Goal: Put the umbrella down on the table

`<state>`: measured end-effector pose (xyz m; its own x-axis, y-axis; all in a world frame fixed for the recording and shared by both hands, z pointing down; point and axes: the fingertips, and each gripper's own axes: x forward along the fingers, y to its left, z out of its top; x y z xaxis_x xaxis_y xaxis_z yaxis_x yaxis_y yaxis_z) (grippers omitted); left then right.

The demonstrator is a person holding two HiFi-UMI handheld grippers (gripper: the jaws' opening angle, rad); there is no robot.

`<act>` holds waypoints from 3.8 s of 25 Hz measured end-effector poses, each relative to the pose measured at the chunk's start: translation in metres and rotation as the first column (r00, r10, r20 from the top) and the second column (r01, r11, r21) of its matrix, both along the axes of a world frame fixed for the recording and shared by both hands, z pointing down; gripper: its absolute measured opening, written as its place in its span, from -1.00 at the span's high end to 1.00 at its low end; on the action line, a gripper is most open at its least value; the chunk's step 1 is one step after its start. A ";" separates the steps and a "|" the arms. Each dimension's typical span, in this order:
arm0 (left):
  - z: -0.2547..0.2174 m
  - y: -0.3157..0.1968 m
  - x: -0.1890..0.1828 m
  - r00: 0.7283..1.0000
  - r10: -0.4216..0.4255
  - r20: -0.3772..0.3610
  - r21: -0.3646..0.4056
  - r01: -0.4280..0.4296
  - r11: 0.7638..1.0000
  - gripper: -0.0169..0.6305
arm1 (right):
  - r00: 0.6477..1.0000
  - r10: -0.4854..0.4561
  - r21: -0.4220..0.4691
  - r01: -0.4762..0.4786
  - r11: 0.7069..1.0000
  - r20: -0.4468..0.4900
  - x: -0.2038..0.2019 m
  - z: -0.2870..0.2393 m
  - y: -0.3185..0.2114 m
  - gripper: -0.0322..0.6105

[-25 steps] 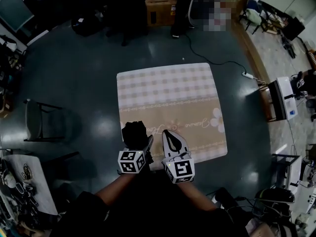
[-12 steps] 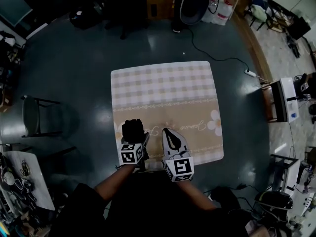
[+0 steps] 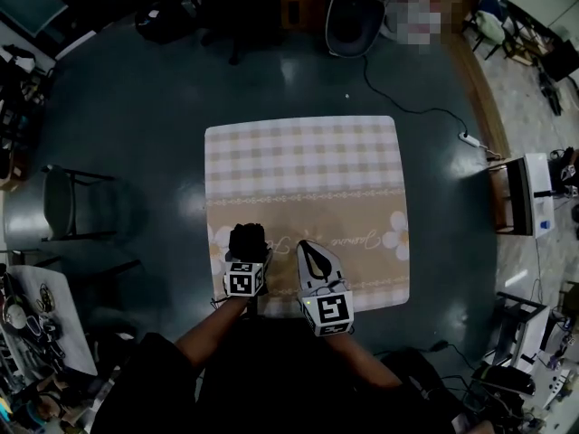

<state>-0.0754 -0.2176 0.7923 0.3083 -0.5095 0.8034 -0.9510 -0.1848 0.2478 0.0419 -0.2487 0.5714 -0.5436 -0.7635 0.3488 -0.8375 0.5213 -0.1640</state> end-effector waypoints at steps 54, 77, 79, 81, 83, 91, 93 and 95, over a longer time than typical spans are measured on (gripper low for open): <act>-0.206 0.083 -0.007 0.952 0.055 -0.300 0.384 0.067 0.921 -0.22 | 0.982 0.162 0.043 -0.167 0.985 0.095 -0.004 -0.060 0.100 0.85; -0.325 0.194 -0.040 0.940 0.235 -0.246 0.741 0.026 0.671 0.90 | 0.994 0.102 0.239 -0.092 0.967 -0.030 -0.112 -0.100 0.224 0.85; -0.322 0.198 -0.048 0.944 0.220 -0.247 0.736 0.035 0.676 0.90 | 0.996 0.085 0.247 -0.073 0.966 -0.037 -0.122 -0.101 0.227 0.85; -0.321 0.200 -0.055 0.947 0.205 -0.246 0.734 0.044 0.677 0.90 | 0.996 0.075 0.254 -0.061 0.965 -0.044 -0.128 -0.102 0.229 0.85; -0.320 0.203 -0.059 0.950 0.191 -0.247 0.732 0.054 0.679 0.90 | 0.997 0.066 0.256 -0.050 0.965 -0.052 -0.132 -0.102 0.232 0.85; -0.320 0.212 -0.065 0.950 0.172 -0.260 0.733 0.078 0.676 0.90 | 0.997 0.032 0.244 -0.014 0.970 -0.071 -0.142 -0.098 0.240 0.85; -0.321 0.212 -0.065 0.951 0.172 -0.255 0.735 0.076 0.674 0.90 | 0.997 0.029 0.241 -0.010 0.970 -0.074 -0.142 -0.097 0.240 0.85; -0.320 0.211 -0.065 0.952 0.165 -0.260 0.729 0.081 0.679 0.90 | 0.997 0.028 0.234 -0.010 0.972 -0.074 -0.142 -0.096 0.239 0.85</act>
<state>-0.1406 -0.0070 0.4720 0.4902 -0.8698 0.0569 -0.8465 -0.4595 0.2689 -0.1001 -0.0099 0.4754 -0.5065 -0.8387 0.1999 -0.8531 0.5212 0.0254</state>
